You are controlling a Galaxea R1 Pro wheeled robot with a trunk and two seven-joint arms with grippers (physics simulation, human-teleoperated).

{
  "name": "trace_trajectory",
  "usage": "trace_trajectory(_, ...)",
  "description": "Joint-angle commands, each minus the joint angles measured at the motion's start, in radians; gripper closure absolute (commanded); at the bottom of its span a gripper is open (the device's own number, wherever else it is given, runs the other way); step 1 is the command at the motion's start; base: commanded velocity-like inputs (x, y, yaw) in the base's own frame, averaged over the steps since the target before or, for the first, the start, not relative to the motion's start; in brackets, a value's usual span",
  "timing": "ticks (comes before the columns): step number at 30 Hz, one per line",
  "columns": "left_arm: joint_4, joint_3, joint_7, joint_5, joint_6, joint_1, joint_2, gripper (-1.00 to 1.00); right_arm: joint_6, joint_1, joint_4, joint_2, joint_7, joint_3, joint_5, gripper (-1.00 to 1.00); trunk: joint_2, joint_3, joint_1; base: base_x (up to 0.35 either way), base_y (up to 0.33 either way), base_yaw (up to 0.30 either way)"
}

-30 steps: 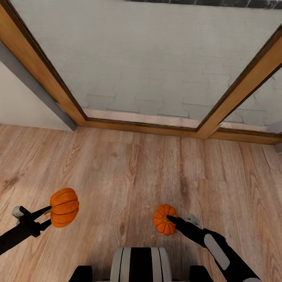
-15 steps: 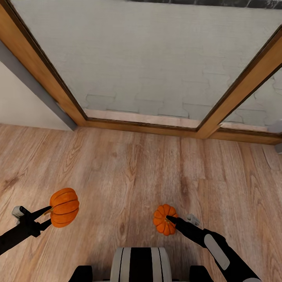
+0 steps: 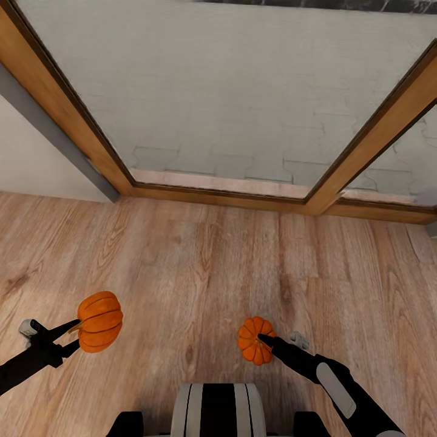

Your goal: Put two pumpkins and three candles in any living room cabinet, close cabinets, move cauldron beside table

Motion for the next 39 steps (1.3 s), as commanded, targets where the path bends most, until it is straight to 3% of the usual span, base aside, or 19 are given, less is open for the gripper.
trace_trajectory(1, 0.001, -0.007, -0.004, 0.006, 0.01, -0.002, 0.001, 1.0, -0.001, 0.0, 0.037, 0.0, -0.004, 0.002, 0.016, 1.0, 0.0, 0.003, 0.0, 0.0, 0.0, 0.0)
trace_trajectory(22, 0.001, -0.012, -0.003, 0.002, 0.01, -0.002, 0.001, 1.0, 0.007, 0.0, 0.015, -0.003, 0.013, 0.003, 0.017, 1.0, 0.005, 0.085, -0.01, 0.0, 0.0, 0.0)
trace_trajectory(24, 0.001, -0.012, -0.003, 0.002, 0.01, -0.001, 0.001, 1.0, 0.01, 0.0, -0.016, -0.002, 0.013, 0.003, 0.016, 1.0, 0.005, 0.092, -0.011, 0.0, 0.0, 0.0)
trace_trajectory(27, 0.0, -0.012, -0.003, 0.002, 0.01, -0.001, 0.001, 1.0, 0.022, 0.0, -0.141, -0.003, 0.009, 0.003, 0.015, 1.0, 0.006, 0.104, -0.012, 0.0, 0.0, 0.0)
trace_trajectory(28, 0.0, -0.012, -0.003, 0.002, 0.01, -0.001, 0.001, 1.0, 0.046, 0.001, -0.211, -0.004, 0.006, 0.003, 0.014, 1.0, 0.006, 0.108, -0.012, 0.0, 0.0, 0.0)
trace_trajectory(31, 0.0, -0.012, -0.003, 0.002, 0.01, -0.002, 0.001, 1.0, 0.121, 0.002, -0.305, -0.006, 0.002, 0.001, 0.015, 1.0, 0.007, 0.119, -0.014, 0.0, 0.0, 0.0)
trace_trajectory(39, -0.01, -0.011, -0.003, 0.002, 0.01, -0.001, 0.001, 1.0, 0.144, 0.003, -0.325, -0.008, 0.009, -0.002, 0.004, 1.0, 0.009, 0.15, -0.017, 0.0, 0.0, 0.0)
